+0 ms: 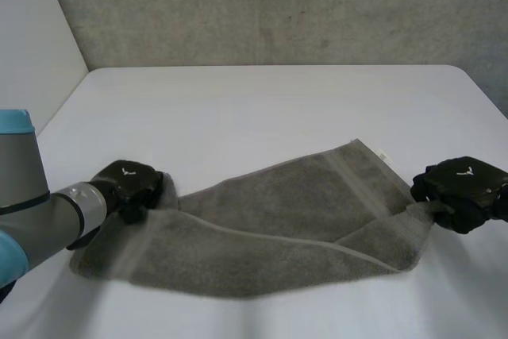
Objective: Fold the towel.
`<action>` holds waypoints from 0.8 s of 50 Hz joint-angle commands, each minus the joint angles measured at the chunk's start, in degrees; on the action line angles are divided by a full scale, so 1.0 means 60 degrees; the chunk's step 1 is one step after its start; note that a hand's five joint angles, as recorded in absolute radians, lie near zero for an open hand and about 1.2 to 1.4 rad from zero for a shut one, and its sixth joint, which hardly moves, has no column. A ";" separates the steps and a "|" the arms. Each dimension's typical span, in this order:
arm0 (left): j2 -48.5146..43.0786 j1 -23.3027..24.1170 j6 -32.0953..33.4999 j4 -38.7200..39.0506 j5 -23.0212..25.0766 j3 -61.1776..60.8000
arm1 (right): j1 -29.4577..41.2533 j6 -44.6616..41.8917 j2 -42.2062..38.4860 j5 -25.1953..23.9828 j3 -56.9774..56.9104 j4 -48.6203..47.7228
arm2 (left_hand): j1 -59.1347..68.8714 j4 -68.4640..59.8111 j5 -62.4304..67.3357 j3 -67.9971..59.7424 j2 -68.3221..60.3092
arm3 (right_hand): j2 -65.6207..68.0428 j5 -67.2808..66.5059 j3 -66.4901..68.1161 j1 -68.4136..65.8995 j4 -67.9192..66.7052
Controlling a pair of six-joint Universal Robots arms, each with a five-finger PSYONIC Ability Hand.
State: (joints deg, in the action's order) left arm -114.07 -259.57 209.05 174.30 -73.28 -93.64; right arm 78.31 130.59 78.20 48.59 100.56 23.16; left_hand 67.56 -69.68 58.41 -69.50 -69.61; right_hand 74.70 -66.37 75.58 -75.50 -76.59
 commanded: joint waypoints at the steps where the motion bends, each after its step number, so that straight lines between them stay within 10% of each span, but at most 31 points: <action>1: -0.0003 0.0020 -0.0006 0.0042 -0.0558 0.2241 | 0.1504 0.0775 -0.0727 0.0585 -0.1814 -0.0007 | 0.2074 -0.1720 0.1931 -0.1751 -0.1732 | 0.0884 -0.0605 0.0737 -0.0750 -0.0568; 20: -0.1438 0.0093 -0.4399 0.1433 -0.2945 1.0652 | 0.3442 0.7264 -0.3965 0.4365 -1.2624 -0.2731 | 0.2074 -0.1720 0.1931 -0.1751 -0.1732 | 0.0884 -0.0605 0.0737 -0.0750 -0.0568; 29: -0.1394 -0.0024 -0.6175 0.1712 -0.3094 1.0495 | 0.3442 0.7839 -0.3908 0.4133 -1.2996 -0.2703 | 0.2074 -0.1720 0.1931 -0.1751 -0.1732 | 0.0884 -0.0605 0.0737 -0.0750 -0.0568; 40: -0.0911 -0.0024 -0.6292 0.2342 -0.1717 0.5294 | 0.3442 0.6623 -0.3879 0.2331 -1.0740 -0.0623 | 0.2074 -0.1720 0.1931 -0.1751 -0.1732 | 0.0884 -0.0605 0.0737 -0.0750 -0.0568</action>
State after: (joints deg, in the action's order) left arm -120.90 -259.73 170.20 184.70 -88.83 -44.71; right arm 98.89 176.62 55.02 66.80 27.50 13.50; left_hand 68.12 -69.77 58.67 -69.71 -69.77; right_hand 74.94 -66.38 75.58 -75.57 -76.70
